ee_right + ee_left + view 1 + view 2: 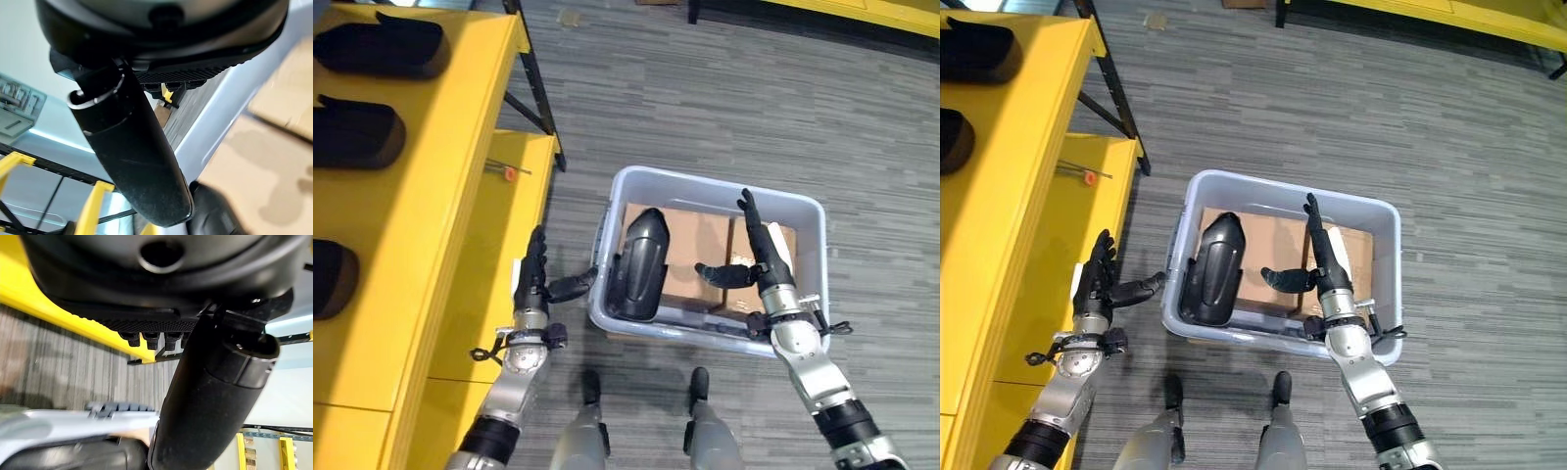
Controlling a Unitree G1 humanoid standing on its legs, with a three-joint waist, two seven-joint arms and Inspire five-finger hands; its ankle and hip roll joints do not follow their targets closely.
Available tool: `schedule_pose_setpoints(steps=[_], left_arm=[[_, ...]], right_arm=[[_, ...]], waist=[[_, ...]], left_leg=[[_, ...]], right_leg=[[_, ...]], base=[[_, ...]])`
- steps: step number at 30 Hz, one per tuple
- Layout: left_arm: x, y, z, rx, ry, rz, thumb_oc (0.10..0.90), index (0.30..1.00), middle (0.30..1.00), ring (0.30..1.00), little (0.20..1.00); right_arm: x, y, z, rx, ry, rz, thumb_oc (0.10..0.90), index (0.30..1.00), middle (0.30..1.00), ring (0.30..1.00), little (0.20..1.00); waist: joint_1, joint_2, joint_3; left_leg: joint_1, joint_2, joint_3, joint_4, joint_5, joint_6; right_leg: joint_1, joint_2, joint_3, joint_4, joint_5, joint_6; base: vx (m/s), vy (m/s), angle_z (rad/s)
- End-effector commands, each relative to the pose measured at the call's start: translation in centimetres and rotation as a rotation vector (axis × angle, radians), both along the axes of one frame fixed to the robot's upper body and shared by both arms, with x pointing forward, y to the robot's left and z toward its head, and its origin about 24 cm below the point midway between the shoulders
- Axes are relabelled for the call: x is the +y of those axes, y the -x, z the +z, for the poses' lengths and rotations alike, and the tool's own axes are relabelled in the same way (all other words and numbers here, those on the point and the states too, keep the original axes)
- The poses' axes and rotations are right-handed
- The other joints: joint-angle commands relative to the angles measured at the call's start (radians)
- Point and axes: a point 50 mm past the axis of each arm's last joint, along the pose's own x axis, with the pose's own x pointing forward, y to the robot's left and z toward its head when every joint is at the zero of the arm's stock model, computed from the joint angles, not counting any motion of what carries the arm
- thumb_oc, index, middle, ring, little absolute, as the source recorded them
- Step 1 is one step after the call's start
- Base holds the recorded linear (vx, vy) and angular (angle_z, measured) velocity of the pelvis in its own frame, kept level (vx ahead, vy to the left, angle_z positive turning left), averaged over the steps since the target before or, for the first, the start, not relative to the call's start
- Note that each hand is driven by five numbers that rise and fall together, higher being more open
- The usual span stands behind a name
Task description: Move parts from the plastic box to the shelf.
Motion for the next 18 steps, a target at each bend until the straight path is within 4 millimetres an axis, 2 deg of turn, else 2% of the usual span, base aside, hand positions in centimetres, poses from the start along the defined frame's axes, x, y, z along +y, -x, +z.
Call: schedule_pose_setpoints(steps=[1, 2, 3, 5, 6, 7, 11, 13, 15, 18], left_arm=[[-0.7, -0.3, 4.8, -0.252, -0.025, -0.066, 0.900, 1.000, 1.000, 1.000, 1.000], [-0.7, -0.3, 4.9, -0.253, -0.024, -0.065, 0.900, 1.000, 1.000, 1.000, 1.000], [-0.5, -0.3, 5.1, -0.263, -0.028, -0.069, 0.900, 1.000, 1.000, 1.000, 1.000], [-0.5, -0.2, 5.5, -0.283, -0.023, -0.081, 0.900, 1.000, 1.000, 1.000, 1.000], [-0.6, -0.2, 5.8, -0.293, -0.025, -0.090, 0.900, 1.000, 1.000, 1.000, 1.000], [-0.5, -0.2, 5.9, -0.298, -0.028, -0.091, 0.900, 1.000, 1.000, 1.000, 1.000], [-0.2, -0.3, 6.3, -0.304, -0.036, -0.092, 0.900, 1.000, 1.000, 1.000, 1.000], [-0.1, -0.2, 6.7, -0.319, -0.033, -0.100, 0.900, 1.000, 1.000, 1.000, 1.000], [-0.1, -0.2, 6.9, -0.329, -0.037, -0.099, 0.900, 1.000, 1.000, 1.000, 1.000], [0.0, -0.1, 7.5, -0.350, -0.053, -0.099, 0.900, 1.000, 1.000, 1.000, 1.000]], right_arm=[[-0.2, -1.0, 8.4, -0.359, 0.197, 0.027, 0.900, 1.000, 1.000, 1.000, 1.000], [-0.2, -1.1, 8.5, -0.361, 0.199, 0.028, 0.900, 1.000, 1.000, 1.000, 1.000], [-0.2, -1.2, 9.7, -0.395, 0.302, 0.038, 0.900, 1.000, 1.000, 1.000, 1.000], [-0.4, -1.5, 10.8, -0.424, 0.394, 0.034, 0.900, 1.000, 1.000, 1.000, 1.000], [0.0, -1.8, 12.4, -0.467, 0.514, 0.050, 0.900, 1.000, 1.000, 1.000, 1.000], [0.1, -1.9, 12.9, -0.470, 0.564, 0.065, 0.900, 1.000, 1.000, 1.000, 1.000], [1.2, -2.8, 13.8, -0.452, 0.679, 0.119, 0.900, 1.000, 1.000, 1.000, 1.000], [1.9, -3.4, 14.5, -0.453, 0.867, 0.143, 0.900, 1.000, 1.000, 1.000, 1.000], [2.2, -3.5, 14.6, -0.458, 0.906, 0.151, 0.900, 1.000, 1.000, 1.000, 1.000], [2.5, -3.8, 15.1, -0.475, 1.114, 0.148, 0.900, 1.000, 1.000, 1.000, 1.000]], waist=[[0.010, 0.013, -0.042], [0.009, 0.015, -0.041], [0.012, 0.012, -0.025], [0.016, 0.011, -0.008], [0.025, 0.007, 0.011], [0.029, 0.006, 0.021], [0.039, 0.000, 0.051], [0.051, -0.005, 0.074], [0.054, -0.004, 0.079], [0.068, -0.003, 0.107]], left_leg=[[-0.032, 0.101, -0.056, 0.111, -0.044, -0.012], [-0.032, 0.102, -0.057, 0.110, -0.043, -0.013], [-0.041, 0.113, -0.060, 0.105, -0.031, -0.021], [-0.052, 0.124, -0.065, 0.102, -0.019, -0.028], [-0.060, 0.135, -0.070, 0.094, -0.006, -0.034], [-0.064, 0.139, -0.070, 0.089, 0.001, -0.037], [-0.072, 0.152, -0.069, 0.072, 0.021, -0.047], [-0.082, 0.161, -0.073, 0.061, 0.034, -0.053], [-0.086, 0.162, -0.074, 0.059, 0.035, -0.054], [-0.106, 0.163, -0.087, 0.053, 0.046, -0.058]], right_leg=[[0.003, -0.061, -0.008, 0.092, 0.053, 0.051], [0.001, -0.060, -0.008, 0.095, 0.052, 0.050], [-0.012, -0.053, -0.011, 0.106, 0.041, 0.044], [-0.029, -0.043, -0.016, 0.116, 0.031, 0.038], [-0.044, -0.036, -0.022, 0.126, 0.021, 0.033], [-0.051, -0.032, -0.022, 0.130, 0.018, 0.031], [-0.072, -0.021, -0.027, 0.140, 0.012, 0.028], [-0.083, -0.014, -0.034, 0.141, 0.010, 0.026], [-0.087, -0.013, -0.036, 0.143, 0.009, 0.026], [-0.101, -0.012, -0.044, 0.149, 0.003, 0.021]], base=[[-0.03, -0.092, 0.06], [-0.06, -0.108, 0.07], [-0.05, -0.062, 0.06], [-0.07, -0.098, 0.03], [-0.06, -0.113, -0.03], [-0.05, -0.085, -0.02], [-0.04, -0.076, 0.04], [-0.04, -0.080, 0.01], [-0.03, -0.052, -0.01], [-0.05, -0.068, 0.05]])
